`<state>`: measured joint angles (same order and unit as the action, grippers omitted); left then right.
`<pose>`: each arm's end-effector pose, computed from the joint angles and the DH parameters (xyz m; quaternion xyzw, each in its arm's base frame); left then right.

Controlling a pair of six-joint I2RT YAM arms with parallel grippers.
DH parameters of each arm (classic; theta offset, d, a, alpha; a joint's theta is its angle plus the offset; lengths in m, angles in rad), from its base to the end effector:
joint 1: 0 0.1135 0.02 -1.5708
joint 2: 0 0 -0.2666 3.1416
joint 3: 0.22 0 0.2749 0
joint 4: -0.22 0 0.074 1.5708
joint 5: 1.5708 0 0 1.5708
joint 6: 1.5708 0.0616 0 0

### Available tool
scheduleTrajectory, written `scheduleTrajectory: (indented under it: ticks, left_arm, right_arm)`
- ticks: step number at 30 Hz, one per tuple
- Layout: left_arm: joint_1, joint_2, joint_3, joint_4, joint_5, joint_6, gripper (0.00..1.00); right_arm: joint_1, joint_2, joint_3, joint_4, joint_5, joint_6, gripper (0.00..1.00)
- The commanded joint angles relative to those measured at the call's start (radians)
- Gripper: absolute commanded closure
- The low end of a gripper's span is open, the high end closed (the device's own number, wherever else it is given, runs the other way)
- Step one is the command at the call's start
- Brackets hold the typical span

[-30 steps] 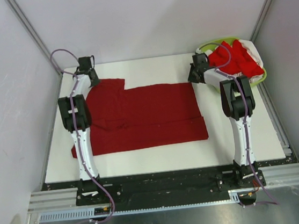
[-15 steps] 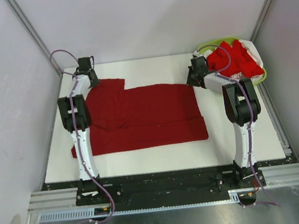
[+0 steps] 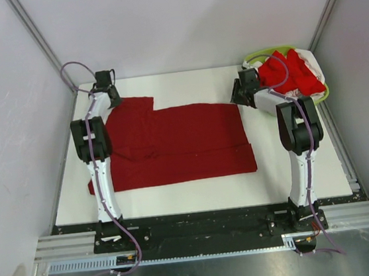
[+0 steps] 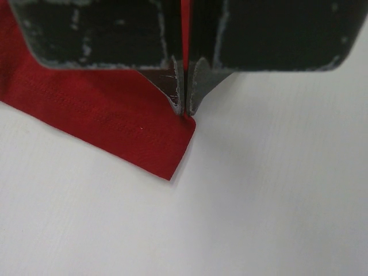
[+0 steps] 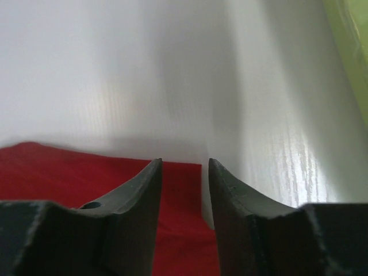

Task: Fold and stack the t-shirts
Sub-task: Grap the side of the flattened tshirt furthest away from the robot with both arms

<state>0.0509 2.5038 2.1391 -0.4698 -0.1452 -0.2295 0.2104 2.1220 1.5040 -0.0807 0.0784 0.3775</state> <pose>0.5956 0.0393 0.1326 -0.1559 0.9178 0.0354 0.3635 0.5063 0.1032 0.1470 0.0921 0.9012 0.0883 0.4142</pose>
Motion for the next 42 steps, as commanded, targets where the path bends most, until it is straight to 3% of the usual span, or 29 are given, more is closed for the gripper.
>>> scheduleTrajectory:
  ticks: [1, 6, 12, 19, 22, 36, 42]
  left_arm:
    - [0.008, -0.083, 0.001, 0.017, 0.016, -0.019, 1.00]
    - [0.008, -0.081, -0.001, 0.016, 0.020, -0.026, 1.00]
    - [0.011, -0.084, 0.000, 0.017, 0.021, -0.028, 1.00]
    - [0.013, -0.104, -0.001, 0.018, 0.024, -0.029, 1.00]
    - [0.013, -0.113, -0.004, 0.019, 0.025, -0.030, 1.00]
    - [0.022, -0.140, -0.033, 0.021, 0.025, -0.039, 1.00]
    - [0.024, -0.154, -0.048, 0.024, 0.031, -0.047, 1.00]
  right_arm:
    - [-0.018, 0.015, 0.039, -0.056, -0.037, 0.021, 0.53]
    - [-0.022, 0.072, 0.096, -0.098, -0.099, 0.031, 0.49]
    - [-0.022, 0.104, 0.130, -0.116, -0.142, 0.043, 0.54]
    - [-0.025, 0.099, 0.162, -0.126, -0.139, 0.045, 0.91]
    - [-0.025, 0.082, 0.170, -0.128, -0.132, 0.038, 0.99]
    - [0.053, -0.099, -0.034, -0.093, -0.117, 0.022, 1.00]
    - [0.135, -0.163, -0.153, -0.073, -0.005, -0.004, 0.99]
